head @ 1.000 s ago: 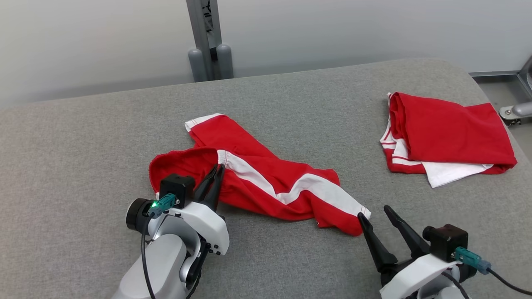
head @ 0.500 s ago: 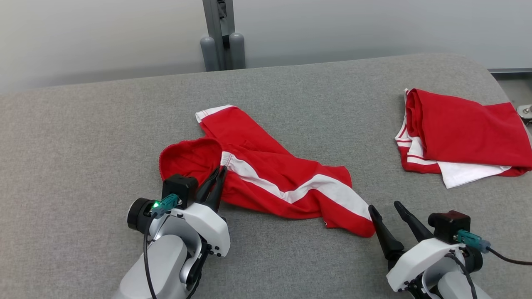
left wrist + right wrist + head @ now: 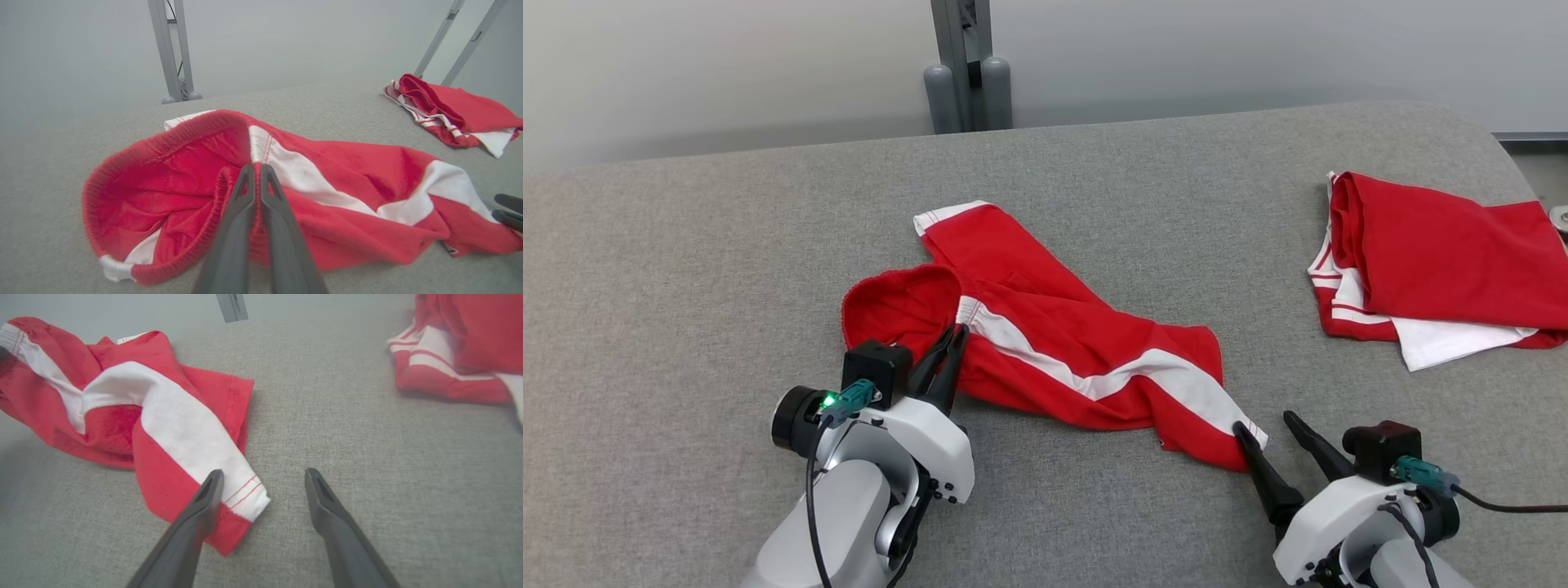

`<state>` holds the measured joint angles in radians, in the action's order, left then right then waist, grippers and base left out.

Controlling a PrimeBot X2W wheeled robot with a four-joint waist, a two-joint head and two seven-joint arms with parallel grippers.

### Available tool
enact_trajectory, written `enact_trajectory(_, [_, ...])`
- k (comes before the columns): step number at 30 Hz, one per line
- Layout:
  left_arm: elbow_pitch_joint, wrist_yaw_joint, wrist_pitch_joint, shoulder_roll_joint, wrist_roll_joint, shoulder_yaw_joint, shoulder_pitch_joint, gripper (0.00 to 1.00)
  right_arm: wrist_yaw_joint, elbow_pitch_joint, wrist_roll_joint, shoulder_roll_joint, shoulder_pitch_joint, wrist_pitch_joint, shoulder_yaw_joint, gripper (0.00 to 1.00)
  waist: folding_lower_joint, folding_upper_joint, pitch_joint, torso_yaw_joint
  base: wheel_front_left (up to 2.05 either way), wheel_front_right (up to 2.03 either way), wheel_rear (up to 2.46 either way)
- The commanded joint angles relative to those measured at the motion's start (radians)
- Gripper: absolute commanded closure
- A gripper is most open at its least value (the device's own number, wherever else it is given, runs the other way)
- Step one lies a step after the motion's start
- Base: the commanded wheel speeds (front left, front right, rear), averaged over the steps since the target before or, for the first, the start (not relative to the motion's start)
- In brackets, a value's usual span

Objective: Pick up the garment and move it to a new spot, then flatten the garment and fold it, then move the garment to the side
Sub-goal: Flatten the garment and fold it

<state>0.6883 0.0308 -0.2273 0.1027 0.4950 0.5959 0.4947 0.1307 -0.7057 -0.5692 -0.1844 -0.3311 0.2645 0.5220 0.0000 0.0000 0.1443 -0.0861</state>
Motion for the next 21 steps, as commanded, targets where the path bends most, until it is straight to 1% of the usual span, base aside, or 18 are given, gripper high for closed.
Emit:
enact_trajectory(1, [-0.003, 0.007, 0.001, 0.004, 0.008, -0.001, 0.002, 1.00, 0.000, -0.006, -0.010, -0.007, -0.013, 0.001, 0.002, 0.00, 0.0000, 0.0000, 0.000, 0.000, 0.00, 0.00, 0.00])
enact_trajectory(3, [-0.005, 0.006, 0.002, 0.004, 0.008, 0.001, 0.002, 1.00, 0.000, -0.012, -0.020, -0.006, -0.013, 0.001, 0.016, 0.00, 0.0000, 0.0000, 0.001, 0.001, 0.00, 0.00, 0.00])
enact_trajectory(4, [-0.006, 0.007, 0.002, 0.005, 0.009, 0.002, 0.004, 1.00, 0.000, -0.017, -0.033, -0.007, -0.018, 0.001, 0.034, 0.45, 0.0000, 0.0000, 0.001, 0.002, 0.00, 0.00, 0.00])
enact_trajectory(7, [-0.006, 0.009, 0.002, 0.006, 0.011, 0.004, 0.006, 1.00, 0.000, -0.029, -0.048, -0.015, -0.028, 0.001, 0.071, 0.96, 0.0000, 0.0000, 0.002, 0.002, 0.00, 0.00, 0.00])
enact_trajectory(8, [-0.006, 0.009, 0.002, 0.007, 0.012, 0.004, 0.007, 1.00, 0.000, -0.031, -0.050, -0.019, -0.031, 0.001, 0.081, 1.00, 0.0000, 0.0000, 0.003, 0.002, 0.00, 0.00, 0.00])
enact_trajectory(12, [-0.005, 0.010, -0.001, 0.010, 0.017, 0.004, 0.011, 1.00, 0.000, -0.005, -0.038, -0.034, -0.037, 0.001, 0.077, 1.00, 0.0000, 0.0000, 0.004, 0.003, 0.00, 0.00, 0.00])
enact_trajectory(17, [-0.003, 0.013, -0.005, 0.016, 0.023, 0.000, 0.004, 1.00, 0.000, 0.058, 0.027, -0.045, -0.028, 0.001, 0.016, 1.00, 0.0000, 0.0000, -0.008, 0.004, 0.00, 0.00, 0.00])
enact_trajectory(19, [-0.005, 0.015, -0.011, 0.018, 0.028, -0.004, -0.008, 1.00, 0.000, 0.103, 0.092, -0.052, -0.009, 0.001, -0.026, 1.00, 0.0000, 0.0000, -0.023, 0.006, 0.00, 0.00, 0.00])
enact_trajectory(20, [-0.005, 0.015, -0.011, 0.018, 0.028, -0.004, -0.008, 1.00, 0.000, 0.103, 0.092, -0.052, -0.009, 0.001, -0.026, 1.00, 0.0000, 0.0000, -0.023, 0.006, 0.00, 0.00, 0.00])
enact_trajectory(21, [-0.007, 0.016, -0.011, 0.019, 0.029, -0.007, -0.012, 1.00, 0.000, 0.120, 0.117, -0.053, -0.005, 0.001, -0.044, 1.00, 0.0000, 0.0000, -0.029, 0.006, 0.00, 0.00, 0.00])
